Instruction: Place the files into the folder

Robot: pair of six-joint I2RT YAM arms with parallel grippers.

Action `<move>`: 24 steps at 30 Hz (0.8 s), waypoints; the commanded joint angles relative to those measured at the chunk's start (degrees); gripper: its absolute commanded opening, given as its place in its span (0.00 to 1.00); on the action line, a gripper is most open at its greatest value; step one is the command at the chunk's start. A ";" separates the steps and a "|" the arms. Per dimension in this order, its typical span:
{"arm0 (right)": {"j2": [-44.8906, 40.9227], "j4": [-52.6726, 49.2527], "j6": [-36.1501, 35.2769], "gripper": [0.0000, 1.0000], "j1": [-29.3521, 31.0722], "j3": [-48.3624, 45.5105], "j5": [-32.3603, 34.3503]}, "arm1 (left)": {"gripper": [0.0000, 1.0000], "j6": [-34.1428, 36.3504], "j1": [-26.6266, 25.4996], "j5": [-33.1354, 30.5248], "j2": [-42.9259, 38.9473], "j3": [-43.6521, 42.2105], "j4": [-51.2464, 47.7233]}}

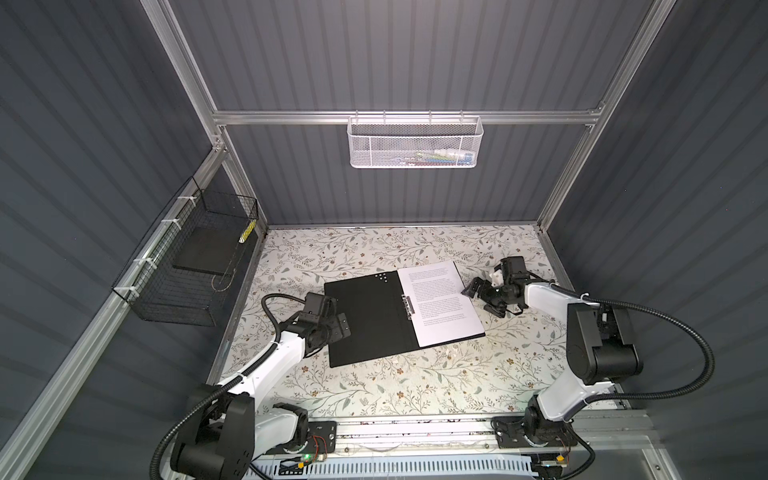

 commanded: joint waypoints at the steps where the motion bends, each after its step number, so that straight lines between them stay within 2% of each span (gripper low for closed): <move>1: 1.18 1.49 -0.57 0.99 -0.79 -0.74 -4.52 | 1.00 -0.58 0.76 1.62 1.65 -1.52 4.47; 14: 5.66 0.80 -0.18 0.99 -1.95 0.12 -8.89 | 1.00 0.06 1.02 5.85 9.86 -2.62 10.13; 19: 7.80 1.59 0.84 0.99 -1.65 0.28 -12.83 | 1.00 0.88 1.07 14.54 11.77 -2.43 15.73; 22: 7.82 1.93 1.34 0.99 -0.68 -0.10 -13.04 | 1.00 0.99 1.03 21.57 7.83 -3.63 22.64; 24: 7.17 2.24 1.57 0.99 -0.03 -0.45 -12.89 | 1.00 1.63 1.02 24.82 5.08 -2.57 23.11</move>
